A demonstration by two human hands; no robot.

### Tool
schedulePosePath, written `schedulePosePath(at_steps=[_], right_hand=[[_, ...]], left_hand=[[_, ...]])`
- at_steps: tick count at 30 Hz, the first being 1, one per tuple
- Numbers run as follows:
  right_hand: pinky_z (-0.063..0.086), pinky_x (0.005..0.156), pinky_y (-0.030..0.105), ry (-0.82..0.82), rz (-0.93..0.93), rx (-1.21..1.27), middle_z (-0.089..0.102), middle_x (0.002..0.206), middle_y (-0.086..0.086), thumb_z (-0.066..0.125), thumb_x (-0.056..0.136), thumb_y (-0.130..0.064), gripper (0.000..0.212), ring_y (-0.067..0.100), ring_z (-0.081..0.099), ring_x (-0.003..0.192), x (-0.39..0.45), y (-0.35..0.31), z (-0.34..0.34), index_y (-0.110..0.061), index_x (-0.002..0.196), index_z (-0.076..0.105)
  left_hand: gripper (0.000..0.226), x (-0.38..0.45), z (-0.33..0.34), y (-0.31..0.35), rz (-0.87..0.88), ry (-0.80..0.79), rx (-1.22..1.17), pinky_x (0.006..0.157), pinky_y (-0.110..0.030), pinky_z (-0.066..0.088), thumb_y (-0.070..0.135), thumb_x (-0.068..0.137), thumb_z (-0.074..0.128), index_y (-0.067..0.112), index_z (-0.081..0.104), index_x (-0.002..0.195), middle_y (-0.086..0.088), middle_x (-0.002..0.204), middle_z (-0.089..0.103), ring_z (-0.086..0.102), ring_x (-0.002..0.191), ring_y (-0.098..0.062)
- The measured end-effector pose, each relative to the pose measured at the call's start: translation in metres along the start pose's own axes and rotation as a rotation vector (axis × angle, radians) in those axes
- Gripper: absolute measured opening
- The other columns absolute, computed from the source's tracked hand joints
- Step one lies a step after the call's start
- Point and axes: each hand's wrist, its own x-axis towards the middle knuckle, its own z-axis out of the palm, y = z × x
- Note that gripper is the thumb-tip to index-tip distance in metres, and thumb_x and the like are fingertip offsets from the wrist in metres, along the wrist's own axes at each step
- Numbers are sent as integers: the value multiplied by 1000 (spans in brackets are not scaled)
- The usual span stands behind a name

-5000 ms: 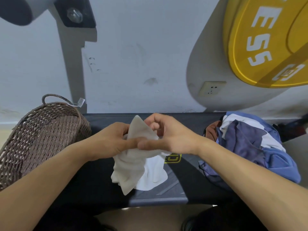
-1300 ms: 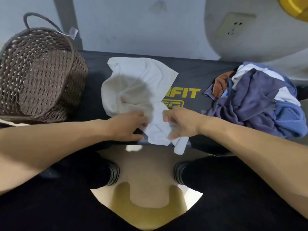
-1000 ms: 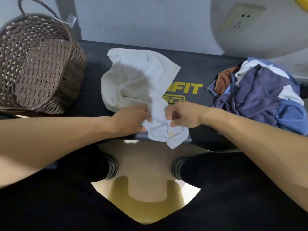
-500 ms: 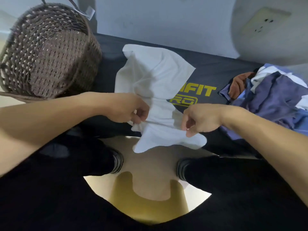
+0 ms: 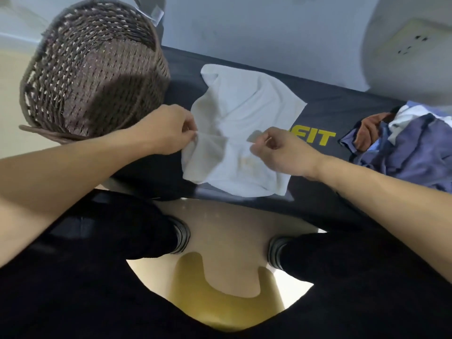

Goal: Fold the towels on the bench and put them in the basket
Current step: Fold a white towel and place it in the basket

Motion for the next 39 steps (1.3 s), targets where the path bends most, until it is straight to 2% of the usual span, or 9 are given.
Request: schedulePosePath(at_steps=[5,11,15,19,23,27,31,34,39], right_hand=[[40,69,18,259,83,-96,56,106,-2,78,76,-51,60,11,55,90,10,18,-4,-16,115,48],[37,99,35,72,-139,-549,44,135,4,85,66,-44,90,28,38,124,4,45,12,-19,141,42],[42,99,46,173,-121,-516,54,130,4,76,80,-31,68,29,44,121,10,48,12,-17,138,44],[51,80,44,89,-138,-506,60,98,5,62,86,-16,32,32,56,100,12,49,-2,-14,116,53],[51,74,38,-128,-13,-658,64,98,6,64,85,-25,29,31,59,89,9,54,-31,-14,110,54],[37,51,29,-286,181,-747,64,68,-6,65,78,-33,19,18,56,63,-7,62,-54,-19,90,57],[39,55,29,-391,340,-790,70,91,3,70,80,-28,28,17,57,68,-21,69,-49,-15,103,64],[45,67,31,-337,354,-854,68,99,6,76,79,-37,38,25,60,83,-23,62,-47,-12,103,63],[56,80,36,10,204,-744,68,100,10,72,81,-27,29,31,64,90,7,37,-55,-7,102,66]], left_hand=[[31,0,15,6,-120,185,-201,66,-24,38,34,90,64,17,58,115,6,92,61,57,81,-13],[85,-20,44,9,-79,-116,-141,78,-32,48,47,64,83,17,42,133,1,110,46,55,92,-19],[69,-14,49,9,-30,-26,-215,72,-23,37,31,68,84,16,54,129,7,92,53,57,88,-17],[61,-4,42,15,-5,-75,-251,70,-20,38,32,72,82,20,57,126,7,93,60,57,86,-13],[30,-5,44,29,61,-186,-307,59,-15,40,38,71,80,29,60,91,13,86,64,62,80,-4],[34,-11,53,49,90,-282,-329,57,-20,35,47,70,82,30,52,75,16,74,55,53,66,-2],[38,-8,57,57,75,-326,-205,56,-23,37,59,71,76,29,54,78,15,73,59,55,66,-2],[56,2,48,50,-44,-262,-64,56,-30,48,71,75,63,15,66,85,0,72,71,68,67,-17],[40,9,53,30,-196,-154,-13,48,-24,45,49,85,65,12,64,70,1,47,65,62,41,-12]])
